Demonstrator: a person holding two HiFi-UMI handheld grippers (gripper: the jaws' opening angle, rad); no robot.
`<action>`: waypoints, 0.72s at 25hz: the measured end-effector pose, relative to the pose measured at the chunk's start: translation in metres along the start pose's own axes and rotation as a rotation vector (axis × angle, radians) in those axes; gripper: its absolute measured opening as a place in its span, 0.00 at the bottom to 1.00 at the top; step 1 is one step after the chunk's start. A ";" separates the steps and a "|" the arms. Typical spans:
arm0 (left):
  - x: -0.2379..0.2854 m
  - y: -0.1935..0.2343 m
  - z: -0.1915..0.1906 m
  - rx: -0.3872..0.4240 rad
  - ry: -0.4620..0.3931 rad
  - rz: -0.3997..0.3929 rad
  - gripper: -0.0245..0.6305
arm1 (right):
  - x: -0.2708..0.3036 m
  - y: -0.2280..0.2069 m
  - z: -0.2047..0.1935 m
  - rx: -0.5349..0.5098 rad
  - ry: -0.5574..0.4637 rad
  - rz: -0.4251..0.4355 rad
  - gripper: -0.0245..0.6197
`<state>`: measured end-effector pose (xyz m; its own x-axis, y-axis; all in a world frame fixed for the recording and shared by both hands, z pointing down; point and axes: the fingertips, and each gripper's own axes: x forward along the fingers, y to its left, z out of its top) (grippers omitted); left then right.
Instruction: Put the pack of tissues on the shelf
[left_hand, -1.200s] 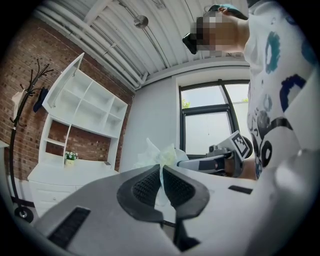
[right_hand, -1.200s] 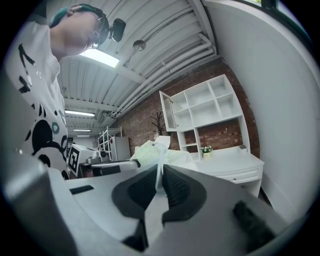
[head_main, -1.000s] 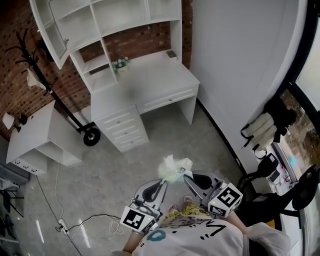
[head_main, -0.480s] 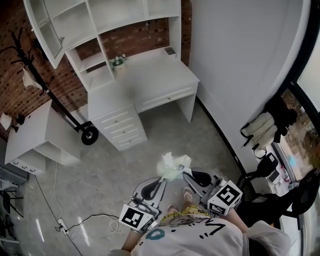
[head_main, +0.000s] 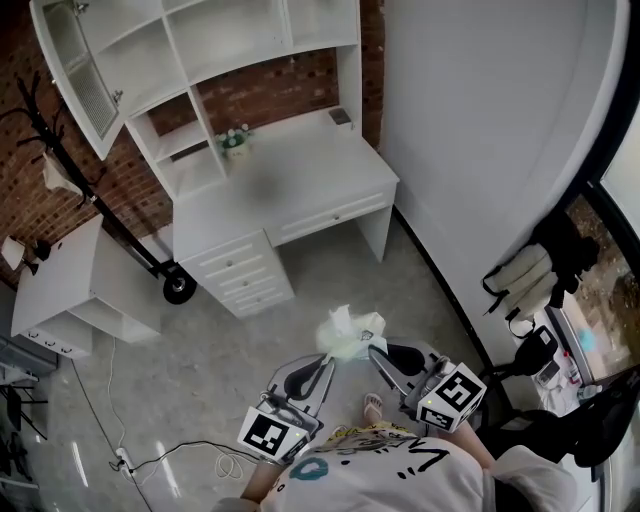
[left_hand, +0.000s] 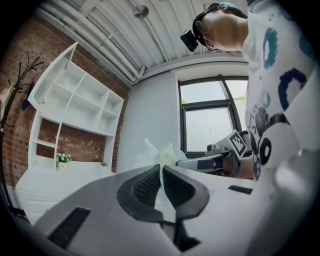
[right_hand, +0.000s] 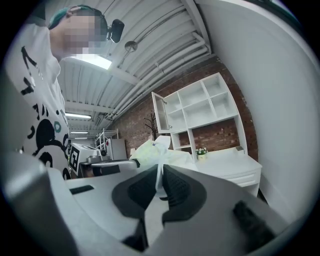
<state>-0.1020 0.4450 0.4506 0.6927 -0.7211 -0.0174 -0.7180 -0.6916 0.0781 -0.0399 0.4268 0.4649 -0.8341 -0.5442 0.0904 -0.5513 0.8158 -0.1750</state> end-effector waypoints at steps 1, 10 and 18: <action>0.007 0.001 0.002 0.008 -0.001 -0.003 0.06 | 0.000 -0.007 0.002 0.006 -0.004 -0.001 0.10; 0.057 0.016 0.006 0.002 -0.012 0.005 0.06 | 0.005 -0.058 0.018 0.003 -0.010 0.005 0.10; 0.105 0.015 0.002 0.022 -0.007 -0.010 0.06 | -0.003 -0.106 0.020 0.014 0.000 -0.010 0.10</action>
<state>-0.0402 0.3583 0.4479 0.6996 -0.7140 -0.0252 -0.7122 -0.6998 0.0562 0.0212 0.3381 0.4633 -0.8287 -0.5520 0.0921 -0.5589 0.8076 -0.1880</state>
